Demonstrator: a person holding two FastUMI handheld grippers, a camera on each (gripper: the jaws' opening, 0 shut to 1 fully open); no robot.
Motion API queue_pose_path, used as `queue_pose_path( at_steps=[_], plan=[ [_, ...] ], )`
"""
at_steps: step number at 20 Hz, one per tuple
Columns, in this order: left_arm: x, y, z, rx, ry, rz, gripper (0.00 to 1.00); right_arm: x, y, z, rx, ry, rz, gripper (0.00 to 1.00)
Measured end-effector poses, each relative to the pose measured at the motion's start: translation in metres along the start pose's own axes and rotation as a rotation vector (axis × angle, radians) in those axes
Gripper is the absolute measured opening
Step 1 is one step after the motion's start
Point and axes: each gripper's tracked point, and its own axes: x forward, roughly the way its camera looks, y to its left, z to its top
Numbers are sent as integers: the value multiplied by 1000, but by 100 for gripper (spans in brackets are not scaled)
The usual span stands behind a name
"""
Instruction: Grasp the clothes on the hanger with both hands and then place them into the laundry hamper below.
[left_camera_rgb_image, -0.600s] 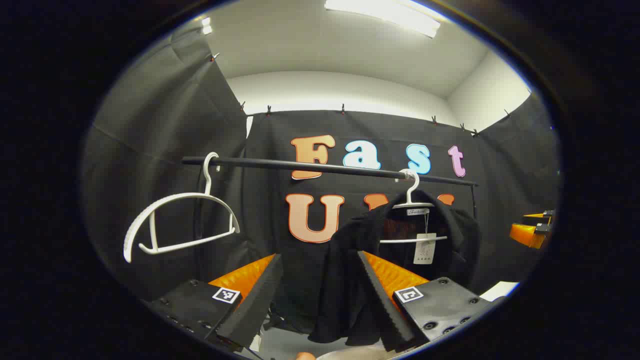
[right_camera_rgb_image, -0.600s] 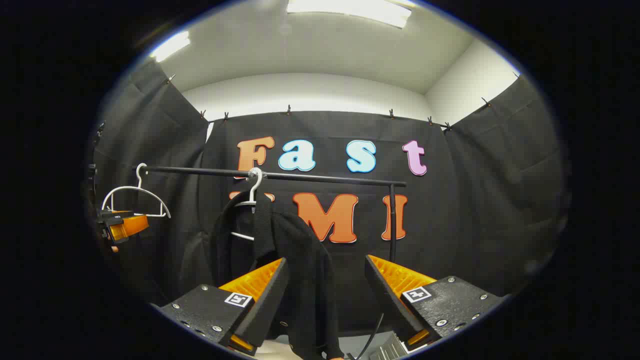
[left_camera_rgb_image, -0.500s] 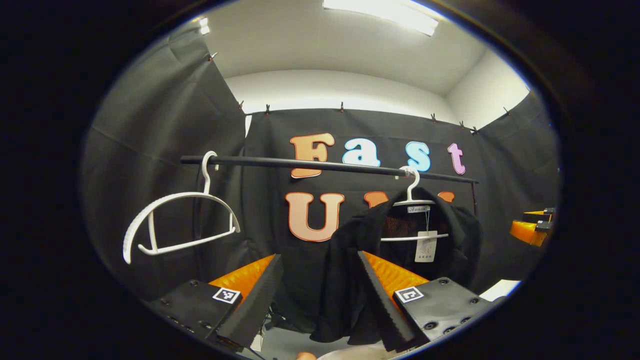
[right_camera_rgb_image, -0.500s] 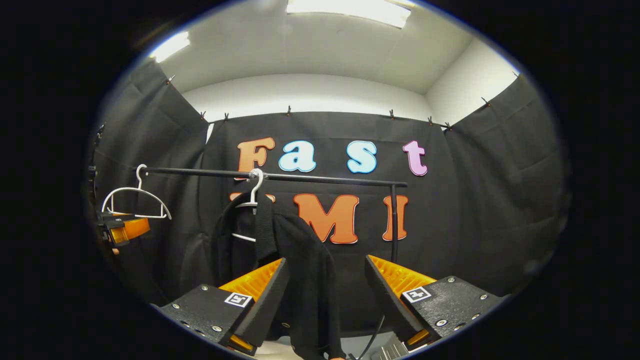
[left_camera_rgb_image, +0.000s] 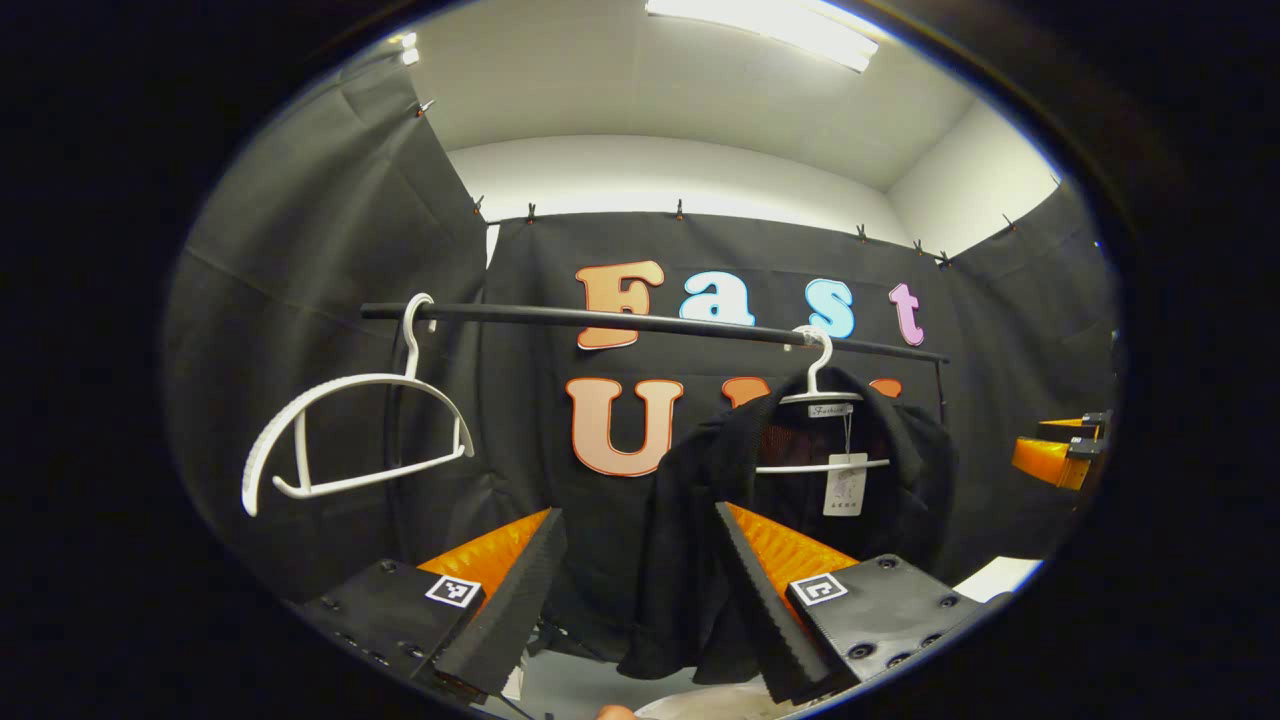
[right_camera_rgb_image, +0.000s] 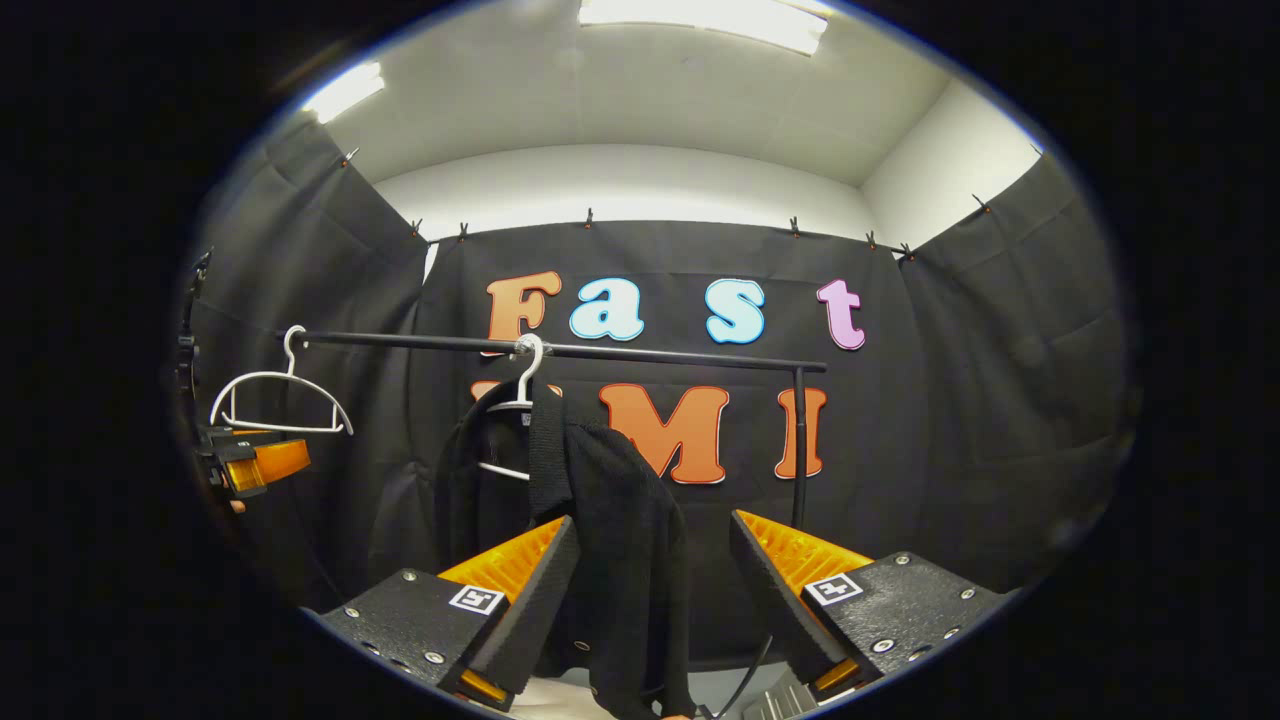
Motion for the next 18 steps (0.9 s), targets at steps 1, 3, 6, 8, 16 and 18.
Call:
queue_pose_path(
  at_steps=[1, 3, 6, 8, 16, 18],
  plan=[
    [-2, 0, 0, -7, -1, 2, 96, -1, -1, 2, -5, -3, -1, 93],
    [-7, 5, 4, -1, -8, 17, 96, -4, -1, 6, -3, -11, 1, 93],
    [-11, 9, 7, 14, -13, 30, 100, -5, 2, 4, 11, -12, 5, 100],
    [-10, 11, 10, 28, -16, 27, 100, -2, 9, -1, 15, -4, 12, 94],
    [-6, 14, 1, 20, -1, 30, 100, 14, 46, -39, 40, 45, 50, 94],
    [-5, 19, -3, 30, 6, 45, 99, 21, 55, -47, 53, 54, 53, 94]
  ],
)
